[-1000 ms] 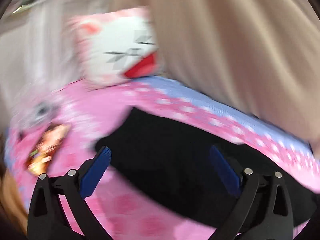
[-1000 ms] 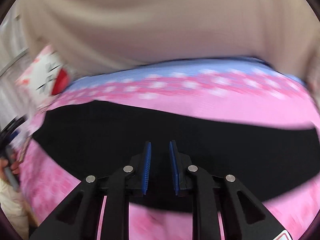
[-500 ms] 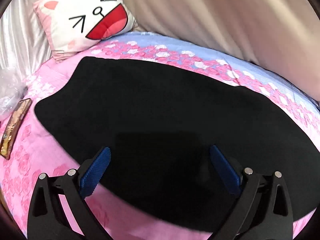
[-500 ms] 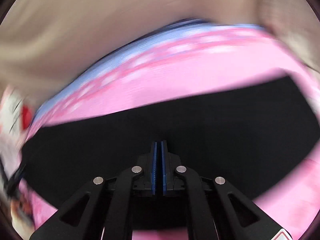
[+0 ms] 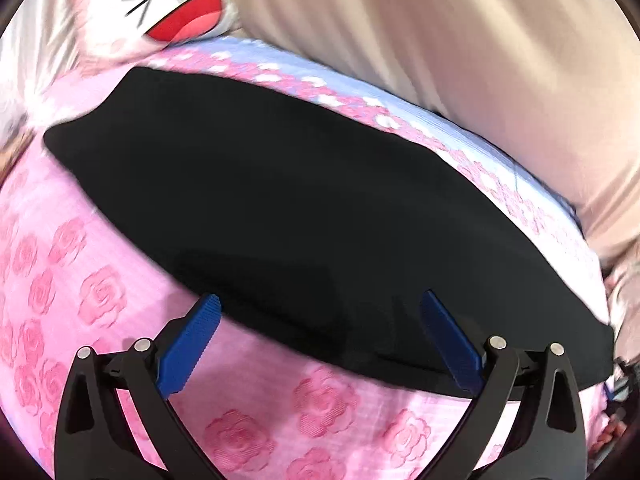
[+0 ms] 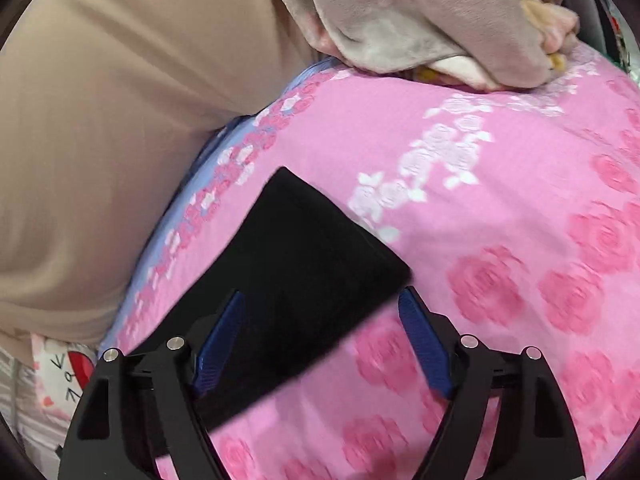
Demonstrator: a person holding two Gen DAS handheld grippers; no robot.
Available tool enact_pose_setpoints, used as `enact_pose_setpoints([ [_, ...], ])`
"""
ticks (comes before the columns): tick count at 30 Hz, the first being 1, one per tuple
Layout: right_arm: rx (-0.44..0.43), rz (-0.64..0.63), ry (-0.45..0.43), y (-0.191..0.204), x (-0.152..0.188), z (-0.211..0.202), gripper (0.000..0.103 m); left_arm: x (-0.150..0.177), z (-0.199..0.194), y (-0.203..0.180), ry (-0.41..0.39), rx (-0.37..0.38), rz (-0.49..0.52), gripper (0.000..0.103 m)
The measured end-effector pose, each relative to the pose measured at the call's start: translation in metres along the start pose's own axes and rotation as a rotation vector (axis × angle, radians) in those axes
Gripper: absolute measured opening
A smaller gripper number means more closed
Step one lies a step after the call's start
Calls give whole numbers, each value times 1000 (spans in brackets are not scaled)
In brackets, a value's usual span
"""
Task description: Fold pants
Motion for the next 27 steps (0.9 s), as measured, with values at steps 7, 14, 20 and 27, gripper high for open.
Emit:
enact_pose_setpoints([
  [7, -134, -108, -85, 48, -11, -52, 12, -11, -23, 55, -18, -34, -145, 98],
  [14, 92, -92, 31, -12, 12, -14, 13, -41, -24, 150, -41, -37, -430, 98],
  [20, 124, -88, 10, -5, 10, -14, 14, -76, -6, 179, -34, -84, -443, 98],
  [27, 70, -105, -21, 18, 0, -28, 13, -125, -7, 176, 15, 121, -477, 13],
])
Point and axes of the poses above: each gripper's, at about its wrist camera, not at the fingertips, and z roughly the way its jaws point, y to its left, x to its underside, the point moved 7 cm from there along z, roughly the way its jaws point, and after that the axes turned 3 degrees about y, right-handed, at the moved point
